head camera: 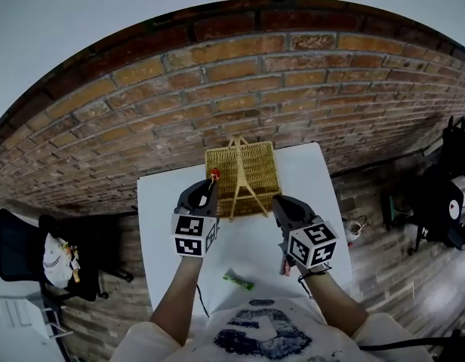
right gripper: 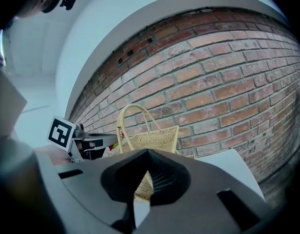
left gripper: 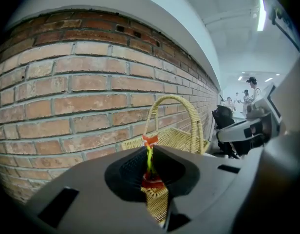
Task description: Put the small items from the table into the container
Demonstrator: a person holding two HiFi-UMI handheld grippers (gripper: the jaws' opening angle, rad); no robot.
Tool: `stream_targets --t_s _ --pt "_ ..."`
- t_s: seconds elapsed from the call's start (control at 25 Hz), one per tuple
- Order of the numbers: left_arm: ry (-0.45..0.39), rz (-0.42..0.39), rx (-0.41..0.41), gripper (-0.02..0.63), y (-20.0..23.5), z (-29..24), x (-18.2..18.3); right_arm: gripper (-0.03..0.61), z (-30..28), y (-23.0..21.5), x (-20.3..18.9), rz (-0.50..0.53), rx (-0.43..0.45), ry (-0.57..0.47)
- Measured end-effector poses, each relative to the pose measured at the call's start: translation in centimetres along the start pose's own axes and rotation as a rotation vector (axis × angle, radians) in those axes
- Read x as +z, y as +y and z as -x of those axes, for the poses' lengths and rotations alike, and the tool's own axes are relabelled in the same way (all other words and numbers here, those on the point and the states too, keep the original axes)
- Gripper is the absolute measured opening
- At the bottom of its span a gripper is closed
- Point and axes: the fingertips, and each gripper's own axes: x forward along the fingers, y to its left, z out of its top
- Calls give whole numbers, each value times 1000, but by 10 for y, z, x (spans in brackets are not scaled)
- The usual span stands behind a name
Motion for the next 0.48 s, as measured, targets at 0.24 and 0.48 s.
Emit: stream_targets --t_s 0.24,0.48 --pt "13 0 -5 85 1 -10 -6 20 -4 -6 -6 -8 -9 12" --pt "24 -1 -9 86 -1 -17 -11 20 -4 -11 -11 -17 -17 22"
